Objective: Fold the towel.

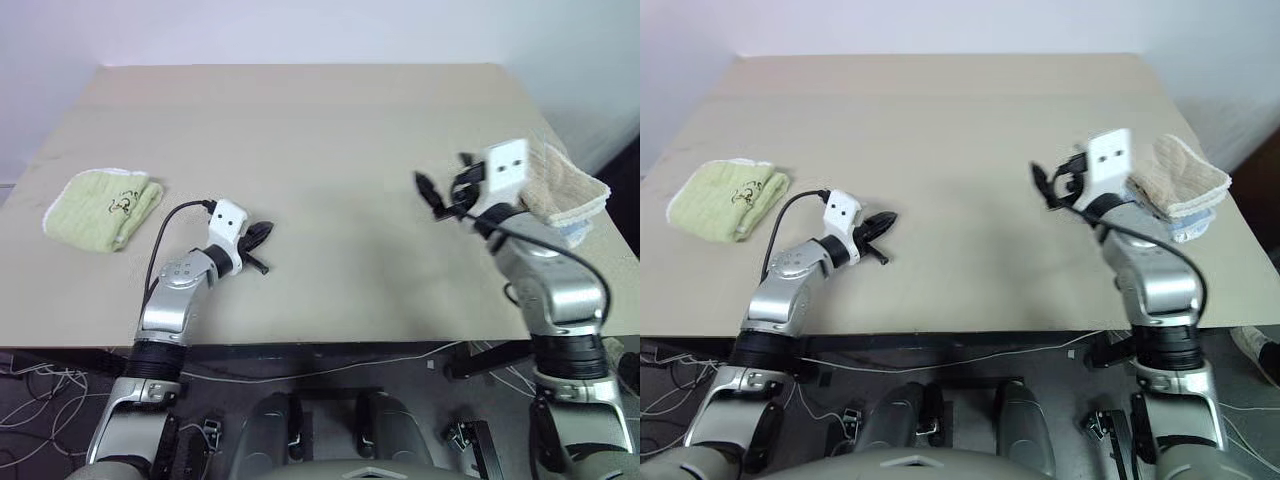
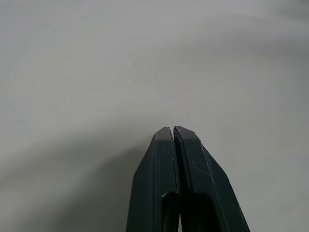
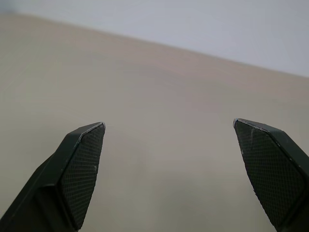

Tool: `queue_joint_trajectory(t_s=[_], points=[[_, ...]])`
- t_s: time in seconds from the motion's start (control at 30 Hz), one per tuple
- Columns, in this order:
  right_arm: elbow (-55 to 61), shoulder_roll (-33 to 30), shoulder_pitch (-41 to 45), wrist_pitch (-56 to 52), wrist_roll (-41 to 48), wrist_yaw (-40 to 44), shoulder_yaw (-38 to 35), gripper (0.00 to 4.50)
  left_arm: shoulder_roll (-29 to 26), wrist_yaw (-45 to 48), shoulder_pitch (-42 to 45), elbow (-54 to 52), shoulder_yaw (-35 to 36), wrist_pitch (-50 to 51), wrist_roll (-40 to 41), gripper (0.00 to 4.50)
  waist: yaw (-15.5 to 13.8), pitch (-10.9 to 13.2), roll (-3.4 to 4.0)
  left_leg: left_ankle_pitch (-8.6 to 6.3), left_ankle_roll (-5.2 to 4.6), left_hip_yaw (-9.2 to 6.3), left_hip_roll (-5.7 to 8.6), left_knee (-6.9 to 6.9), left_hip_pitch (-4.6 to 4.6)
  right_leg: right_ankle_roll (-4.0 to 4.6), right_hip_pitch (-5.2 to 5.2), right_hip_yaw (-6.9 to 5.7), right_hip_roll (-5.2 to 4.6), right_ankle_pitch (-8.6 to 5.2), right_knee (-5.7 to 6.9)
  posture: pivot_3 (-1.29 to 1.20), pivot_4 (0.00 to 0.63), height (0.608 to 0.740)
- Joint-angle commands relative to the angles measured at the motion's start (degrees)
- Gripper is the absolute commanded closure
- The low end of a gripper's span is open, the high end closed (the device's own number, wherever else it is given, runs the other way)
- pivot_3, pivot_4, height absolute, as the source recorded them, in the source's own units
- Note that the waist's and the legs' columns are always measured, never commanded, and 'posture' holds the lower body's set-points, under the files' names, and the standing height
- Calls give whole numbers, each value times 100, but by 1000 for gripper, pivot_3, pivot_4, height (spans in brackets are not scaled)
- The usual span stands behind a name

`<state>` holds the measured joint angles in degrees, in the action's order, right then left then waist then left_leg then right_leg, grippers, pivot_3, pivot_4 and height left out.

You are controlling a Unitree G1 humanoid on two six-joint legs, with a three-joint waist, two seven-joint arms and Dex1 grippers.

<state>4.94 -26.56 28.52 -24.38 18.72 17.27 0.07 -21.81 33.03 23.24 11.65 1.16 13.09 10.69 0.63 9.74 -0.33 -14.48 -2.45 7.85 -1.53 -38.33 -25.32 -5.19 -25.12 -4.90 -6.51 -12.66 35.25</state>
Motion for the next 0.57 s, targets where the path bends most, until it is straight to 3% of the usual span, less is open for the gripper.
queue_joint_trajectory(t_s=[0.03,0.23,0.57], points=[[-437,266,280,661,-410,399,442,26,-64,-146,-150,-520,188,10,48,4417,7,0,0,0,0,-2,0,0,0,0,0,-1,0,0,0,0,150,740],[-1263,678,431,1291,-933,706,847,26,-126,-324,-580,-1005,359,187,111,4417,14,0,1,0,1,-1,-1,1,1,0,1,-1,1,0,1,0,150,740],[-1357,1044,264,1409,-1172,853,859,26,-251,-369,-899,-1504,432,533,189,4417,22,-1,1,1,3,0,-3,1,2,1,1,-2,1,0,2,0,150,740]])
